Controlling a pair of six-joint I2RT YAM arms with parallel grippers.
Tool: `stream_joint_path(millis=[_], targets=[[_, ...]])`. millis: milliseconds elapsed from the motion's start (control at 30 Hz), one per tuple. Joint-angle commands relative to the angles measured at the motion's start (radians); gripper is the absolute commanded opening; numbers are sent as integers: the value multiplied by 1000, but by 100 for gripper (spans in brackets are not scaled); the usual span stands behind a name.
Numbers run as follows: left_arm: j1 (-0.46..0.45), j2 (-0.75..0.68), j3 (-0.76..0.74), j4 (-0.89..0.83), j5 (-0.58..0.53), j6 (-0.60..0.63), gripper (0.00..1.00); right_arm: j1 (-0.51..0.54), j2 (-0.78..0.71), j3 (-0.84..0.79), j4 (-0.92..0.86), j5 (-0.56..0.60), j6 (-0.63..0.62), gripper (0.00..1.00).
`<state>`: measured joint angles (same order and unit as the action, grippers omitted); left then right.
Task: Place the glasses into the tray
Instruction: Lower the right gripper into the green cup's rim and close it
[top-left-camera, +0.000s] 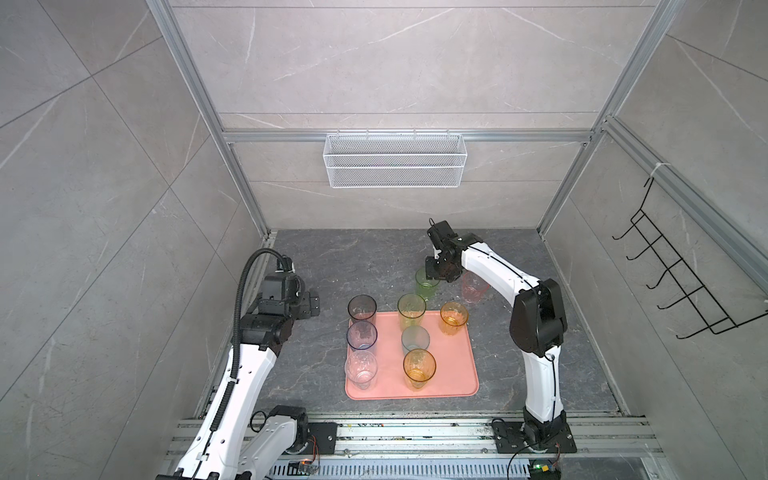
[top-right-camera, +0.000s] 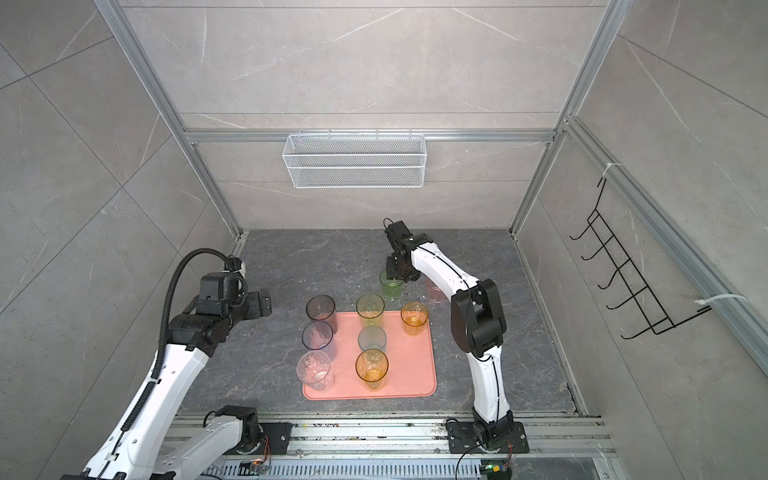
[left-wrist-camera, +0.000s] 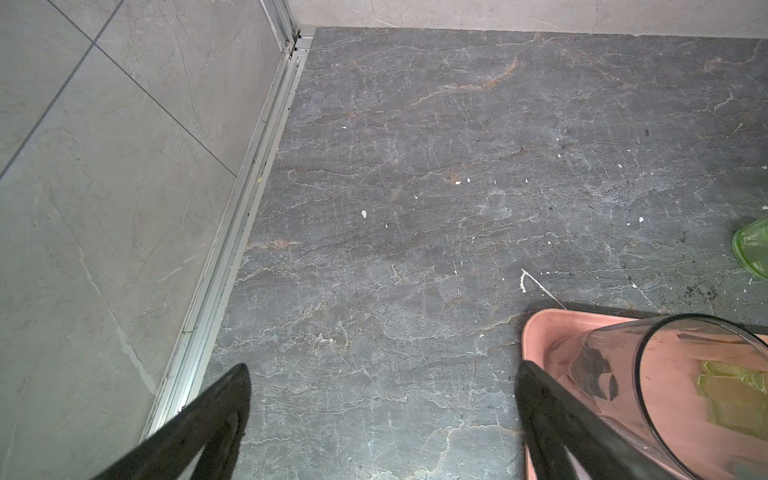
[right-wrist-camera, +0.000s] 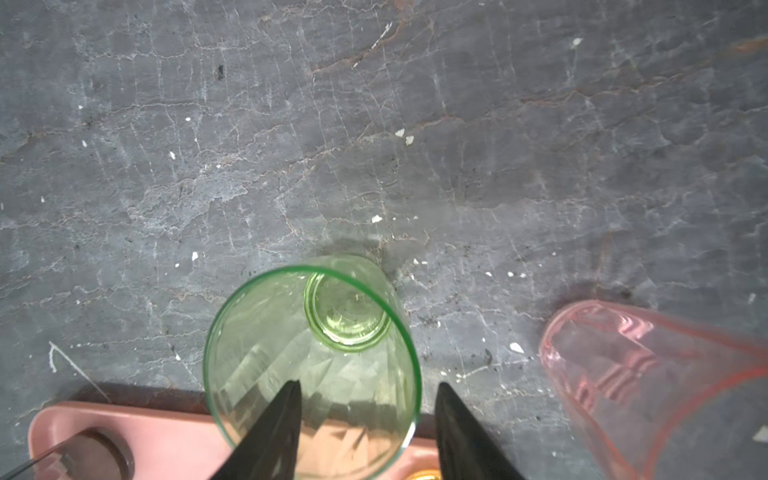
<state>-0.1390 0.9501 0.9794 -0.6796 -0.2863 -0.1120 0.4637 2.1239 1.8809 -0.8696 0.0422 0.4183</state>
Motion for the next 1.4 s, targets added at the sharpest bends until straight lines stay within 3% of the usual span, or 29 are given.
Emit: stream_joint_path(millis=[0, 600, 867, 1067, 1367], targets=[[7, -11, 10, 12, -4, 7, 99, 7, 43, 50, -44, 18, -4, 53], [7, -7, 8, 12, -6, 9, 99, 19, 179, 192, -104, 32, -14, 39], [7, -2, 8, 12, -7, 9, 99, 32, 205, 227, -123, 25, -15, 29], [7, -1, 9, 11, -5, 8, 99, 44, 215, 249, -133, 21, -15, 15], [7, -1, 9, 12, -4, 9, 99, 57, 248, 323, -171, 21, -16, 6]])
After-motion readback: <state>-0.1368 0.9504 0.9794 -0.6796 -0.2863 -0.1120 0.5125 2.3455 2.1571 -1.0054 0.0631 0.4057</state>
